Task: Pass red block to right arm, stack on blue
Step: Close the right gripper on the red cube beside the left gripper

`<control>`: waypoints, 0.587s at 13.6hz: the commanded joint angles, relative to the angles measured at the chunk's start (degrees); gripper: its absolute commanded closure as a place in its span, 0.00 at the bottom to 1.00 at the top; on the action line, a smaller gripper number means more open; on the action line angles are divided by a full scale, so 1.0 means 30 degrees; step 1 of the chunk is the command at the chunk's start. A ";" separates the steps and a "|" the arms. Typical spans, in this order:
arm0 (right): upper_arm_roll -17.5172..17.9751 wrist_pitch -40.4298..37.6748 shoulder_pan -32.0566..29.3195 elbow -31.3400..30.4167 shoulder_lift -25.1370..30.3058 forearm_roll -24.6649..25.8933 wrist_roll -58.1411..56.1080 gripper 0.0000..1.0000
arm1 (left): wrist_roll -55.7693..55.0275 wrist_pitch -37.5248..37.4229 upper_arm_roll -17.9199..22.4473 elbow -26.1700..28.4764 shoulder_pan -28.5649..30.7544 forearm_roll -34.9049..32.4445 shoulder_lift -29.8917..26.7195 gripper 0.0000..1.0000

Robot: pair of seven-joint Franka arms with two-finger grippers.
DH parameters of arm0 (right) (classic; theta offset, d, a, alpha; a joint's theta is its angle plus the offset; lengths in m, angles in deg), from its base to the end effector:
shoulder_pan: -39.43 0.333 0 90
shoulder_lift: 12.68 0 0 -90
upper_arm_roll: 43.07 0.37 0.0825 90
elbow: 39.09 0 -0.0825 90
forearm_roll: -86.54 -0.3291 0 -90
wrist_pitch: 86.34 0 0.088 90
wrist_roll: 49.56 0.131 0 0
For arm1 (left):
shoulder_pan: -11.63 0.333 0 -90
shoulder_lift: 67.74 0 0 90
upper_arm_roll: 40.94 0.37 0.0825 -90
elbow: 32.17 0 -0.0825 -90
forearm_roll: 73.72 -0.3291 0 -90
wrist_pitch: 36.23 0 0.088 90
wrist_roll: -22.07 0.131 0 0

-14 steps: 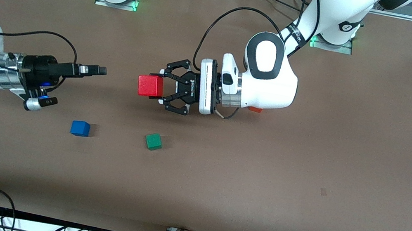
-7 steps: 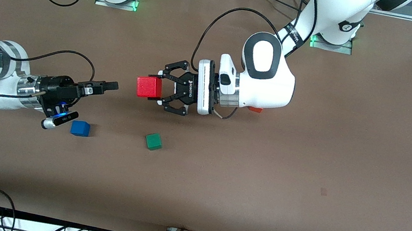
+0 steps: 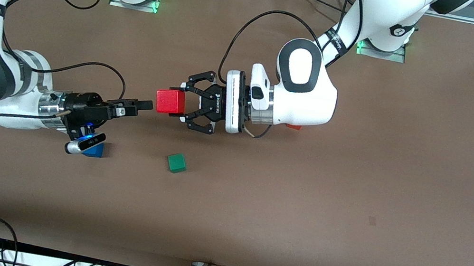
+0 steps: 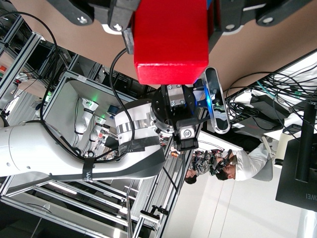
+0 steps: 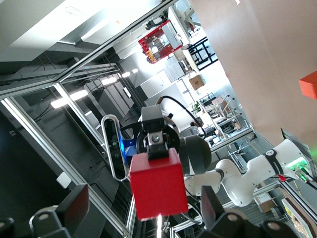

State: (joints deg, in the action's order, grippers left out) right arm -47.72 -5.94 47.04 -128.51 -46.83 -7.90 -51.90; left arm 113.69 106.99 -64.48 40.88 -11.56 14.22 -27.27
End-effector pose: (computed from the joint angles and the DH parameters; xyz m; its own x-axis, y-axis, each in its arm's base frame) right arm 0.6447 0.1914 0.4474 0.8402 0.1956 -0.5057 -0.5176 0.0113 -0.8556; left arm 0.6008 -0.4930 0.4724 0.3806 -0.0880 0.9206 -0.9172 -0.1625 0.3637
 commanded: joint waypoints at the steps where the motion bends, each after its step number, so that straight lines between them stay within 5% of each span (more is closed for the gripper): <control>1: -0.0035 0.0299 0.0363 0.0099 -0.0161 -0.0599 -0.0009 0.00 | 0.0632 0.0221 0.0172 -0.0709 -0.0328 0.0483 0.0367 0.98; 8: -0.0064 0.1001 0.0949 -0.0077 -0.0161 -0.0599 -0.0039 0.00 | 0.0603 0.0221 0.0201 -0.0738 -0.0328 0.0483 0.0367 0.98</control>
State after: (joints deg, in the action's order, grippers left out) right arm -47.71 -3.99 48.87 -128.51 -47.43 -8.12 -51.90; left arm 113.69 107.05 -64.38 40.88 -11.60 14.22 -27.24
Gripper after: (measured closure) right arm 0.000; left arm 0.441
